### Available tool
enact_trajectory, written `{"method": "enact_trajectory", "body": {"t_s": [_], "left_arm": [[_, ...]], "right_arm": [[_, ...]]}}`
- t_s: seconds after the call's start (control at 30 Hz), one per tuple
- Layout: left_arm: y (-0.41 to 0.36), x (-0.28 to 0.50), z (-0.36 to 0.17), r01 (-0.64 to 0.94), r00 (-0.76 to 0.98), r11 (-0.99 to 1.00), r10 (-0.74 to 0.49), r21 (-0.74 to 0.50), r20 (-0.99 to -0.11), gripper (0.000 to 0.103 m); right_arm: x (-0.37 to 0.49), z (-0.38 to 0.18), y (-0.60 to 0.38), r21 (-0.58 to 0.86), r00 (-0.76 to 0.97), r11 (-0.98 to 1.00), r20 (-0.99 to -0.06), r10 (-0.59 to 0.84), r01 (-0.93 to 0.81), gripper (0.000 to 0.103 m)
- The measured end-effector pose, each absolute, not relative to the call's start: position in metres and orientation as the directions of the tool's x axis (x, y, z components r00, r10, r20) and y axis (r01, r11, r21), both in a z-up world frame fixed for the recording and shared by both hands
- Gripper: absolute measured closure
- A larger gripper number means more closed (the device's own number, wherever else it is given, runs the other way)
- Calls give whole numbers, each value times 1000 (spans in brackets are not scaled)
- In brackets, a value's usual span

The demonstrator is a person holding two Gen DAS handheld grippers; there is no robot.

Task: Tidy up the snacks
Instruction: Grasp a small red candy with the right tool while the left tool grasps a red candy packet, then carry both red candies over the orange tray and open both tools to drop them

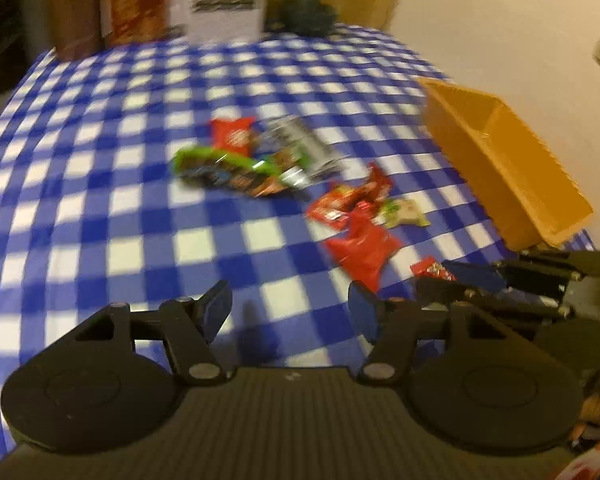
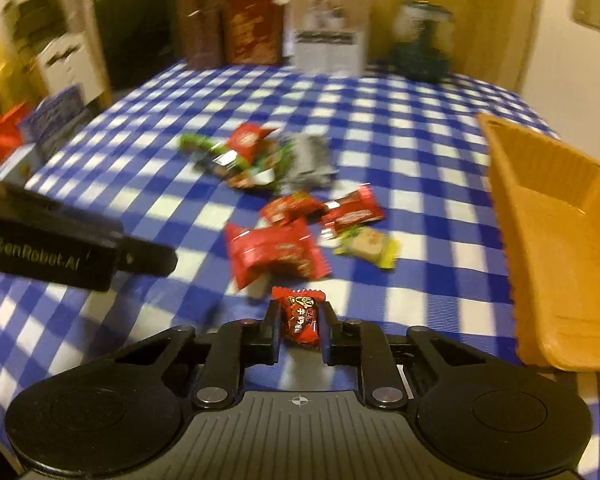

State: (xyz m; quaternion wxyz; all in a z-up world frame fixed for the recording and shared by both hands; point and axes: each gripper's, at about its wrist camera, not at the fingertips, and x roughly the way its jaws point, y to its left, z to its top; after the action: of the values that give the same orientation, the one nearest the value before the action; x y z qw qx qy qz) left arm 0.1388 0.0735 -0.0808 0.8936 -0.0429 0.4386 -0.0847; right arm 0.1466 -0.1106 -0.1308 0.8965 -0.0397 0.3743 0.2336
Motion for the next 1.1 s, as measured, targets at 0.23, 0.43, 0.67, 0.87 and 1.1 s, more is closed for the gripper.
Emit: {"method": "enact_trajectory", "body": {"t_s": [0.23,0.43,0.67,0.87,1.1], "left_arm": [[40,163,-82,350,587,935,-271,-62,-763,42],[12,177,-92,476,568,878,-266,47,-779,47],[1,185,-105,512,548,854,-241,93,-801,69],[9,185,-105,434,544,899,-215,53,-811,80],[14,169,-77,313,583,949,-232,-47,-779,80]], "right_arm": [[151,-118,-141,138,663,929,-666,343,-343,84],[151,-120,-148,159,658,935,-672,338,-317,84],[151,-123,-152,171,658,938,-674,335,-303,84],[151,-120,-152,187,655,938,-675,340,-294,84],[144,-99,-157,199,687,937,-638,347,-289,84]]}}
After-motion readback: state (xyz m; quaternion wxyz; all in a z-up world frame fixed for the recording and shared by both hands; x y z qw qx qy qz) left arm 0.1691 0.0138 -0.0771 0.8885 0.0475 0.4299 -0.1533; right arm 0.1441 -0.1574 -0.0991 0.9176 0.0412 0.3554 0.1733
